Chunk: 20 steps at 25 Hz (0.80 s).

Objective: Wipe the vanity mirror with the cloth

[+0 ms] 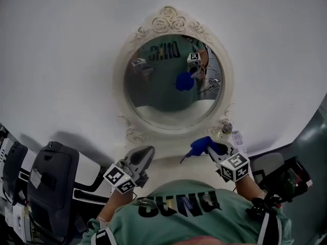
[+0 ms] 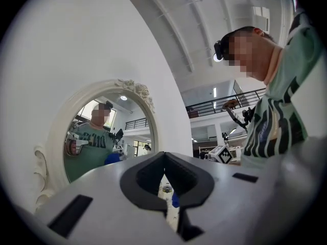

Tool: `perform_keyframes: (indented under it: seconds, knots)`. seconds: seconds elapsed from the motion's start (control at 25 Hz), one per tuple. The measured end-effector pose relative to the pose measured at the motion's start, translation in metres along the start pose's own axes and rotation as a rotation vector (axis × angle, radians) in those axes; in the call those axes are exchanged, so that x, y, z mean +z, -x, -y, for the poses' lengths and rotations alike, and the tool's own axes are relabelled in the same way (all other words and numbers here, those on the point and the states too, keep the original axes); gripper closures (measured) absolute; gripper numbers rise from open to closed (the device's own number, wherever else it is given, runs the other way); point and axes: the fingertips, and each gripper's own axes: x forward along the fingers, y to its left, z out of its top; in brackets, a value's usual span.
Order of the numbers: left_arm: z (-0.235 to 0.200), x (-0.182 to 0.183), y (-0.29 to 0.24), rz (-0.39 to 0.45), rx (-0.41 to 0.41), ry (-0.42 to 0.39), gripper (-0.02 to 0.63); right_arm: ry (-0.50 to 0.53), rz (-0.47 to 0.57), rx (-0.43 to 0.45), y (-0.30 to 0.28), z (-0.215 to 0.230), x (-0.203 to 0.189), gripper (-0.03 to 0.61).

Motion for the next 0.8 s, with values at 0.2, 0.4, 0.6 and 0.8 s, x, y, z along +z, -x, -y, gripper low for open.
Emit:
perform_keyframes:
  seconds: [0.2, 0.4, 0.6, 0.8]
  knots:
    - [0.003, -0.014, 0.006, -0.03, 0.012, 0.038, 0.604, -0.053, -0.007, 0.038, -0.01, -0.015, -0.006, 0.529]
    - [0.006, -0.01, 0.017, -0.023, 0.022, 0.042, 0.604, -0.004, -0.013, 0.034, -0.016, -0.022, 0.001, 0.529]
    - [0.002, -0.013, 0.034, -0.017, 0.059, 0.055, 0.604, 0.038, -0.023, 0.06, -0.025, -0.034, 0.007, 0.529]
    - [0.002, -0.013, 0.04, -0.006, 0.077, 0.052, 0.604, 0.062, -0.013, 0.071, -0.025, -0.038, 0.011, 0.529]
